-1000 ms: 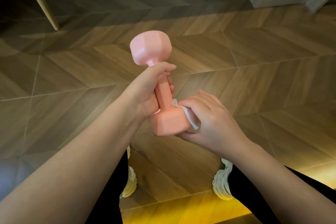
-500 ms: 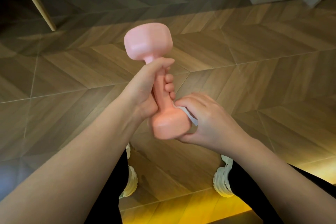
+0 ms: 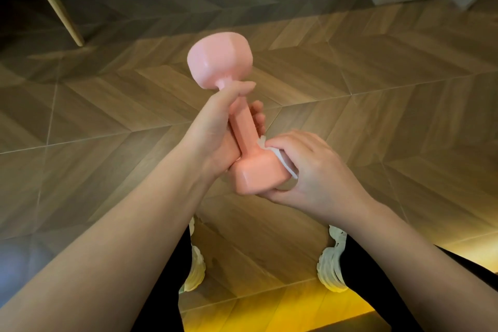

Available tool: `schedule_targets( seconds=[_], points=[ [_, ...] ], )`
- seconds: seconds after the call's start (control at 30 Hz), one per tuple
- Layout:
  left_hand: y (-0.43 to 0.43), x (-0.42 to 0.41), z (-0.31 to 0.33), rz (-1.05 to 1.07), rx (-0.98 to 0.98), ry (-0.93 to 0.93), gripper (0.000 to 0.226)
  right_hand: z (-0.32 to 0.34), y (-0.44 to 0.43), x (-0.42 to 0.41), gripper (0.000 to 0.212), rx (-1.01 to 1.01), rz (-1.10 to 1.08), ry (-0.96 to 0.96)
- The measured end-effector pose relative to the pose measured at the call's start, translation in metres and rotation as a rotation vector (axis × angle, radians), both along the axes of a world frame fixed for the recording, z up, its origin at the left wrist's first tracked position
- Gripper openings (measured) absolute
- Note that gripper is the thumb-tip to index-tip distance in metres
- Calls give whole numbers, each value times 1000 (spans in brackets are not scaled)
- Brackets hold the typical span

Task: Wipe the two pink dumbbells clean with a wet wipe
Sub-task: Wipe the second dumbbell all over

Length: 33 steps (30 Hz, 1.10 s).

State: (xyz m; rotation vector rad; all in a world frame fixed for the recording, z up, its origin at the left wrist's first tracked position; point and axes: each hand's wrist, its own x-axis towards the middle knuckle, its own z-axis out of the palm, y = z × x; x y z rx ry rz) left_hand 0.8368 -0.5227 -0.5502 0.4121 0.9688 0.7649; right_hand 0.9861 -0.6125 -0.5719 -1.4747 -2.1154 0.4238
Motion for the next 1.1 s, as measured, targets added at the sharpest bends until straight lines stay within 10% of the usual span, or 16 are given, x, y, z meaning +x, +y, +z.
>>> schedule_targets(
  seconds=[1.1],
  points=[
    [2, -4, 0, -56, 90, 71, 15, -12, 3, 5, 56, -149, 130, 0]
  ],
)
